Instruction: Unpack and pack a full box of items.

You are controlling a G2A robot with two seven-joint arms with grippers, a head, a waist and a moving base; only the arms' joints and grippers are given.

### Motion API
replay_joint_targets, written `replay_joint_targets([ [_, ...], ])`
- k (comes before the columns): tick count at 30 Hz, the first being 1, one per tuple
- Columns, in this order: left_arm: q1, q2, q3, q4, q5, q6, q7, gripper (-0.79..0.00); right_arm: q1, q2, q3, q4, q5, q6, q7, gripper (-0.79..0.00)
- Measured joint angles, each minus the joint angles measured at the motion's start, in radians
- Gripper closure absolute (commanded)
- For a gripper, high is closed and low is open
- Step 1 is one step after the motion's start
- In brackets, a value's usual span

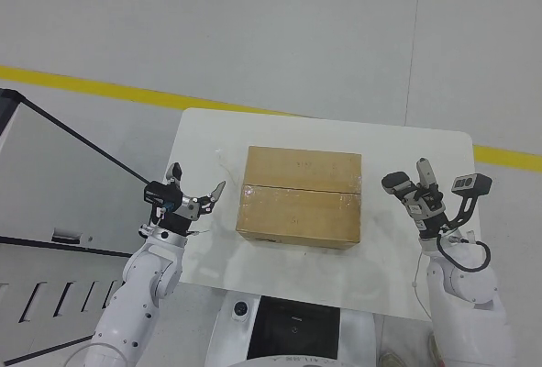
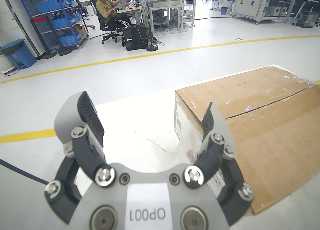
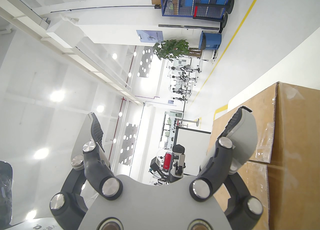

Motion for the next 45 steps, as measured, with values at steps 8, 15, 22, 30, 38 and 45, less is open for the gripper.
replay_joint_targets([
  [8,0.000,0.000,0.000,0.000,0.000,0.000,0.000,-0.785,0.000,0.000,0.000,0.000,0.000,0.000,0.000,-0.785],
  [15,0.001,-0.001,0.007,-0.010,-0.047,-0.039,0.031,-0.785,-0.001,-0.001,-0.008,-0.010,-0.007,-0.006,-0.015,-0.785],
  [22,0.027,-0.001,-0.007,-0.040,0.002,0.023,0.012,-0.785,-0.013,-0.002,-0.048,-0.005,-0.001,-0.001,-0.029,-0.785],
  [30,0.026,-0.001,-0.007,-0.040,-0.003,0.019,0.012,-0.785,-0.012,-0.001,-0.051,-0.004,-0.004,0.003,-0.025,-0.785],
  [38,0.030,-0.001,-0.016,-0.038,-0.019,0.001,0.018,-0.785,-0.032,0.007,-0.033,0.079,0.020,-0.012,0.000,-0.785],
  [45,0.025,-0.003,-0.015,-0.036,-0.024,0.008,0.013,-0.785,-0.003,0.011,-0.048,0.148,0.014,-0.014,0.014,-0.785],
])
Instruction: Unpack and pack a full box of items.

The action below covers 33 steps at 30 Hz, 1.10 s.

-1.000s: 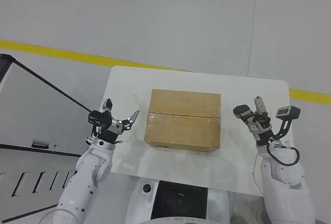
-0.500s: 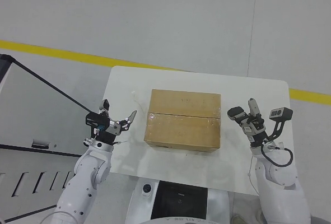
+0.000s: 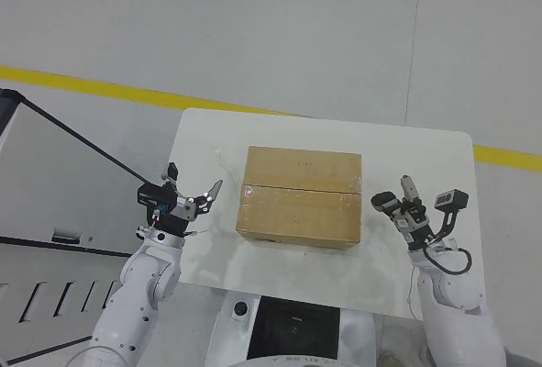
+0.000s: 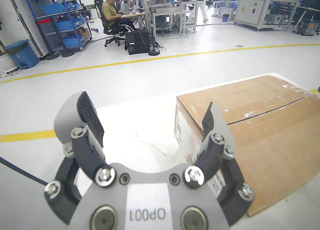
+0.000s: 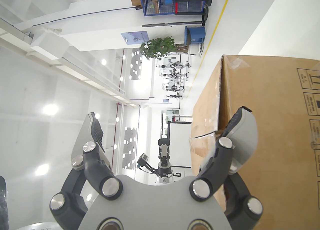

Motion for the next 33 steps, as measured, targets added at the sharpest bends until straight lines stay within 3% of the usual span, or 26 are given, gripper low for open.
replay_joint_targets([
  [11,0.000,0.000,0.000,0.000,0.000,0.000,0.000,-0.785,0.090,-0.001,-0.057,0.086,-0.013,-0.021,-0.016,-0.785],
  [33,0.000,0.000,0.000,0.000,0.000,0.000,0.000,-0.785,0.135,0.012,-0.068,0.066,0.046,-0.014,0.020,-0.785],
])
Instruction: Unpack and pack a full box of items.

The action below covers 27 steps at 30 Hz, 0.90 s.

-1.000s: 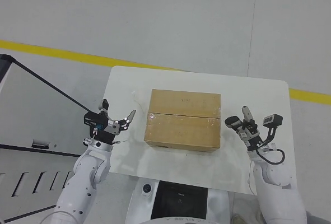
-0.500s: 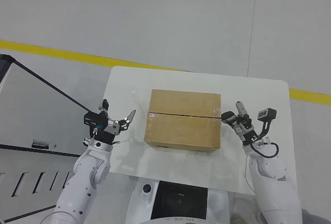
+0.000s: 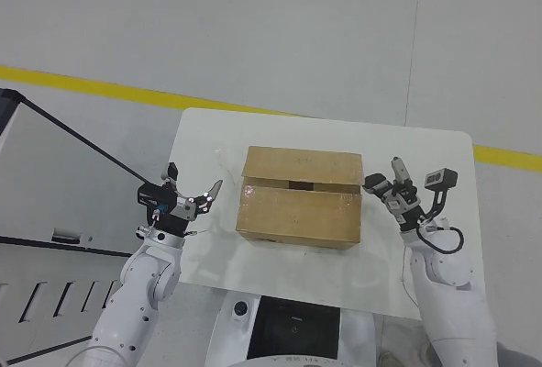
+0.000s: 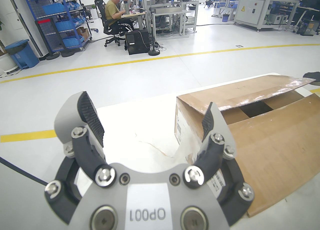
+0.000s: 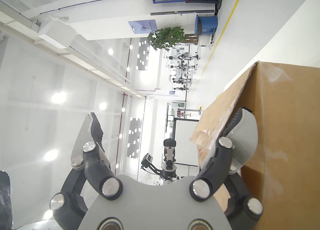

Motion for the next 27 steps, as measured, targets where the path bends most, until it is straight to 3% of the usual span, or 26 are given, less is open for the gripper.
replay_joint_targets([
  [14,0.000,0.000,0.000,0.000,0.000,0.000,0.000,-0.785,0.134,-0.002,-0.047,0.046,0.062,0.001,0.011,-0.785],
  [27,0.000,0.000,0.000,0.000,0.000,0.000,0.000,-0.785,0.422,-0.027,-0.165,0.421,0.043,-0.098,-0.005,-0.785],
])
